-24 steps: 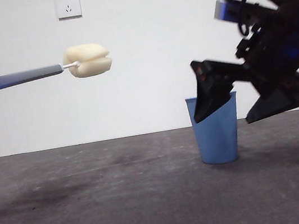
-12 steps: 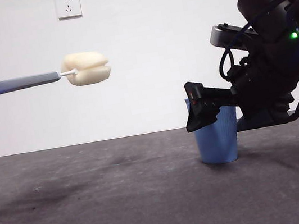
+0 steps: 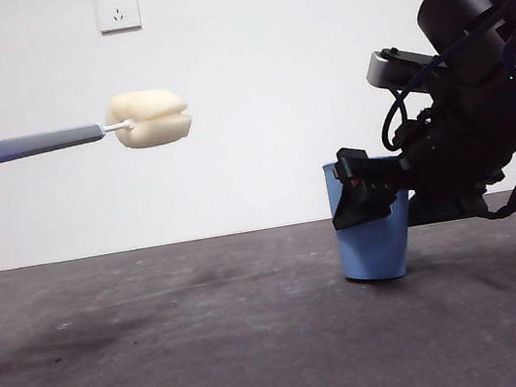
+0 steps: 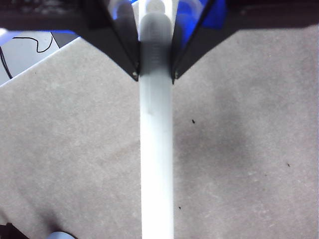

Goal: Pick up the cup brush,pick up the cup,insert the brush into the cup,clean the cup,put the cup brush back,put the cup back to the fixed position on the table

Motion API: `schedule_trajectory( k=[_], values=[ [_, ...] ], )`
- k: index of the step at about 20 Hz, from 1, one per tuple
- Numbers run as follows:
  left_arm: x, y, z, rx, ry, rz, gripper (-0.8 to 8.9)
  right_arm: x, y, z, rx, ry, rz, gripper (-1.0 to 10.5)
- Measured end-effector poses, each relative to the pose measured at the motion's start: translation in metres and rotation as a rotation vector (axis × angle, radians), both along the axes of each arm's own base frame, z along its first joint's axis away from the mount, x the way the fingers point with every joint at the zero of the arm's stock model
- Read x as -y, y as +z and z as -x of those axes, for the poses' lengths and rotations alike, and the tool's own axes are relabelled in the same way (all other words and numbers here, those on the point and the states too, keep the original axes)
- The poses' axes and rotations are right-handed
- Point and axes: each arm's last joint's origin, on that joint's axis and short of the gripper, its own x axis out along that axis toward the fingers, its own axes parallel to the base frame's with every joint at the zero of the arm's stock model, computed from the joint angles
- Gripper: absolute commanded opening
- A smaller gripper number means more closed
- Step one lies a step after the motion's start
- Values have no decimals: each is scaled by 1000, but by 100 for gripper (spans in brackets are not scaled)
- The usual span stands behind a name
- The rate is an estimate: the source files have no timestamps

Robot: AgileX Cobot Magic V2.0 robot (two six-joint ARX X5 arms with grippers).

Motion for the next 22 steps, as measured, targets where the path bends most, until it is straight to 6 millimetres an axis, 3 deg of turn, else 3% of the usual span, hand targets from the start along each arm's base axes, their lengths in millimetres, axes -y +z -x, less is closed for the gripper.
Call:
schedule_trajectory(
  k=[3, 6, 10, 15, 22],
  values=[
    [0, 1, -1, 14, -14, -4, -9, -1, 7, 6, -18, 33, 10, -16],
    [0, 1, -1, 34, -61, -34, -9, -2, 35, 21, 23, 79, 63, -16],
    [-1, -1, 1, 49, -165, -110, -9, 0, 64, 40, -17, 79, 308, -17],
    [-2, -10, 5, -9, -335, -251, -9, -9, 61, 65, -133, 164, 703, -17],
    [14, -17, 14, -40, -555, -309, -9, -34, 60, 94, 3, 340, 1128, -16]
  ],
)
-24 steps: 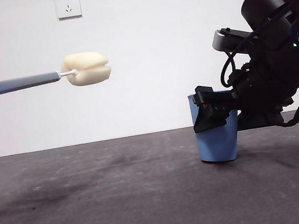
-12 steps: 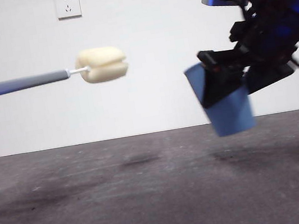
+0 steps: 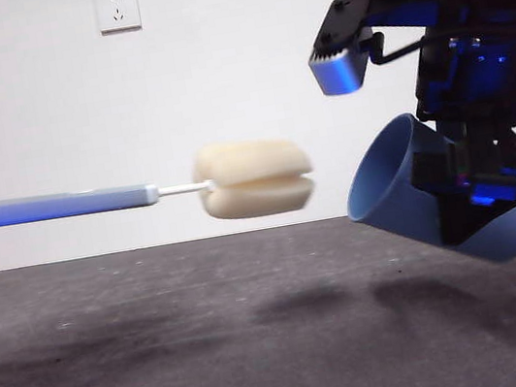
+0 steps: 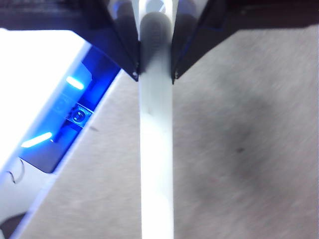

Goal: Pick up the cup brush,pick up the cup,insert the brush into the cup,clean the cup,put the cup brush back,put the cup back to the fixed position on the table

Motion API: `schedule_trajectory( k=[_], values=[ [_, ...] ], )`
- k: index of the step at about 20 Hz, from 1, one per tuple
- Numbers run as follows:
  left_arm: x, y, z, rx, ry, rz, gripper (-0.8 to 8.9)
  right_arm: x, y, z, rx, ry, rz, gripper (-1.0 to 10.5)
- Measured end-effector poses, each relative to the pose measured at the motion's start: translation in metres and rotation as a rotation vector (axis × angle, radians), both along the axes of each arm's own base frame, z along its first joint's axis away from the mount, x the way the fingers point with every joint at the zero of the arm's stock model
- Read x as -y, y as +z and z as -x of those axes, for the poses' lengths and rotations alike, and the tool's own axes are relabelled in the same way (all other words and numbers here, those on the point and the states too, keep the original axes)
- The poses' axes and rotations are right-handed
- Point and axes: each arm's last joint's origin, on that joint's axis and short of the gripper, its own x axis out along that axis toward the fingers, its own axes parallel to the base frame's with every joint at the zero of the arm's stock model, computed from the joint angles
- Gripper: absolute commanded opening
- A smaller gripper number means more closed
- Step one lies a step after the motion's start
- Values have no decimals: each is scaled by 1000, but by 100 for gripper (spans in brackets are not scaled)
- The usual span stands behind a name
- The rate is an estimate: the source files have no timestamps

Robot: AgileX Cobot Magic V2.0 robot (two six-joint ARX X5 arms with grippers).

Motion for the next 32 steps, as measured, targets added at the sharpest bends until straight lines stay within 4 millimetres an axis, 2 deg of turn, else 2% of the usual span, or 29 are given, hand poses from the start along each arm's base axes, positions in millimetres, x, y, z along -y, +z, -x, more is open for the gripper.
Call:
schedule_trajectory(
  k=[2, 8, 12, 23, 27, 32],
  values=[
    [6, 0, 5, -1, -44, 0, -9, -3, 1, 4, 48, 31, 94, -17],
    [16, -1, 13, -24, -75, 11, -9, -11, 1, 15, 75, 129, 228, -17],
    [28, -9, 11, -67, -76, -7, -9, -20, 0, 24, 83, 196, 255, -17],
    [73, -19, 8, -68, -54, 143, -9, -47, -14, 52, 76, 377, 332, -17],
    [73, -19, 10, -89, -26, 141, -9, -49, -16, 53, 82, 378, 344, -17],
    [57, -20, 19, -81, 23, -21, -9, -41, -16, 46, 90, 306, 386, -17]
  ],
)
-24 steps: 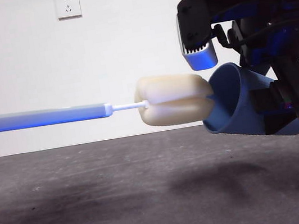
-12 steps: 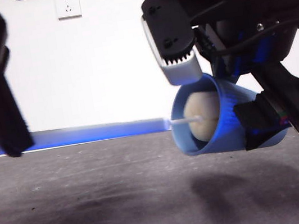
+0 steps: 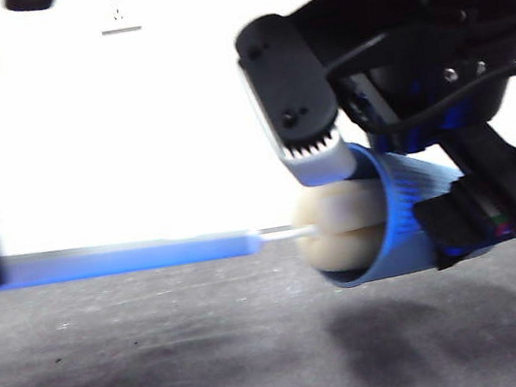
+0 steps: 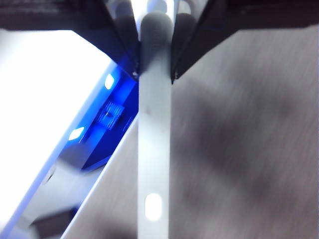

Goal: Pick up the cup brush,pick up the cup,insert the brush into the cup,clean the cup,put the cup brush back,put the cup back to the fixed position on the table

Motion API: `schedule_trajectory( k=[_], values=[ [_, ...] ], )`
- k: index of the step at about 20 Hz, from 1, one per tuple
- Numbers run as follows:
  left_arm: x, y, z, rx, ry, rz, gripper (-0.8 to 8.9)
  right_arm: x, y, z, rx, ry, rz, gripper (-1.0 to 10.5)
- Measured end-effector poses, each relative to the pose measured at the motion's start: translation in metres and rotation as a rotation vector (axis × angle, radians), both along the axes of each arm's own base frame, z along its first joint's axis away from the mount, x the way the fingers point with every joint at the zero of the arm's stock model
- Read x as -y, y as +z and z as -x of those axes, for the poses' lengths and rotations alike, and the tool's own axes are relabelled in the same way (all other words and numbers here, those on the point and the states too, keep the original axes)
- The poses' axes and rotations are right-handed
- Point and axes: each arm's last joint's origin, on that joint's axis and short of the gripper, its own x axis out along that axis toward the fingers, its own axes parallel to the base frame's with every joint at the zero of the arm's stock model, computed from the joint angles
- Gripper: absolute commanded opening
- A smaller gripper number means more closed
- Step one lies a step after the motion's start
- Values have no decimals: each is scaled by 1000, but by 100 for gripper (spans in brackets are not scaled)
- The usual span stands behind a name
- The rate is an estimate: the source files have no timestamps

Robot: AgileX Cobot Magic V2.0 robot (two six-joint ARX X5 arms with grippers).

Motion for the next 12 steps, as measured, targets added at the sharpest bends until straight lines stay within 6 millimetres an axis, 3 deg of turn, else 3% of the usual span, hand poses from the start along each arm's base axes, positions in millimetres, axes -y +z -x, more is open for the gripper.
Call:
schedule_trajectory(
  k=[6, 12],
  values=[
    [-25, 16, 17, 12, 7, 4, -9, 4, 0, -6, 6, -47, -21, -17],
    [-14, 14, 12, -23, -21, 72, -9, 2, 1, -7, 18, -46, -48, -17]
  ],
)
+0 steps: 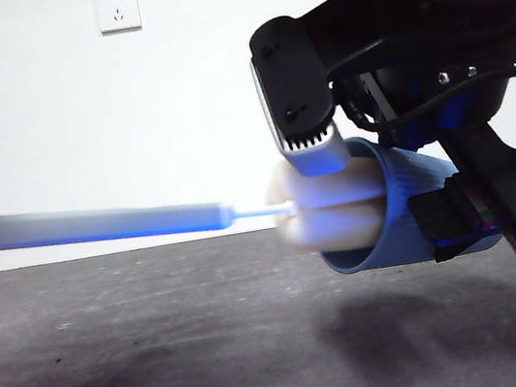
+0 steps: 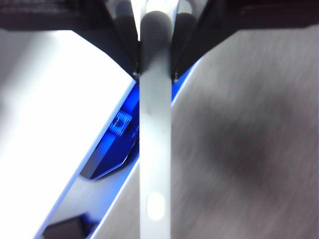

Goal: Pick up the cup brush,pick up the cup,insert the brush into the cup,clean the cup,put the cup brush back,put the cup back to the fixed position on the table

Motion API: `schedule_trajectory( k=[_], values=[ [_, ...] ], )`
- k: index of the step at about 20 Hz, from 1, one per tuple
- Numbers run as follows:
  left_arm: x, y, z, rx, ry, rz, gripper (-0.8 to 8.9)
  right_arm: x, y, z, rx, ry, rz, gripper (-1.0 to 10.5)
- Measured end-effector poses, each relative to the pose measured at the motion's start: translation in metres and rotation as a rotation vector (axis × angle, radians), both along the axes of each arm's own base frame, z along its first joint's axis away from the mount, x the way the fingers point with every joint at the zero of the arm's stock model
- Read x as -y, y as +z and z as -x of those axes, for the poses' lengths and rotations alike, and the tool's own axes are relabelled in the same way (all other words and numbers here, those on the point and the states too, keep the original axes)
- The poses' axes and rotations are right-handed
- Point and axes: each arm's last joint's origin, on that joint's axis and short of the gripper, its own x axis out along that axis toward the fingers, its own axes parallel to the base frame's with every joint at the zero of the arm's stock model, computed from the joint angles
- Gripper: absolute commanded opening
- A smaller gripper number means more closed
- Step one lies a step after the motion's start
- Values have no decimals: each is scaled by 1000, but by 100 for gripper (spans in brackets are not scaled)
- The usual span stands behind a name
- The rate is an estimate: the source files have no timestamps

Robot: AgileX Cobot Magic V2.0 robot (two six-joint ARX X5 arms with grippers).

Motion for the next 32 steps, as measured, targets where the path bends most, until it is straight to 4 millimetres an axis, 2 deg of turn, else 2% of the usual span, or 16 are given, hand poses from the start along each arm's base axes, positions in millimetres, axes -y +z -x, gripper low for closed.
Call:
schedule_trajectory(
  k=[7, 11, 15, 20, 23, 26, 29, 32],
  values=[
    [41, -18, -26, 4, -7, 129, -9, -6, 0, 7, -15, 47, -16, -17],
    [46, -25, -30, -14, -3, 113, -9, -6, 0, 9, -7, 48, 2, -17],
    [31, -15, -23, 49, 37, 55, -9, -4, 0, 6, 1, 13, -24, -17],
    [-13, 7, 0, 108, 110, -33, -9, 10, 2, -11, 11, -168, -128, -17],
    [-37, 17, 10, 176, 236, -67, -9, 21, 16, -16, 50, -265, -255, -17],
    [-49, 25, 9, 244, 411, 3, -9, 34, 35, -18, 99, -375, -449, -17],
    [-49, 30, -7, 290, 639, 124, -9, 48, 64, -12, 87, -454, -757, -17],
    [-39, 26, -33, 299, 757, 173, -9, 58, 93, -1, 40, -468, -1064, -17]
  ],
)
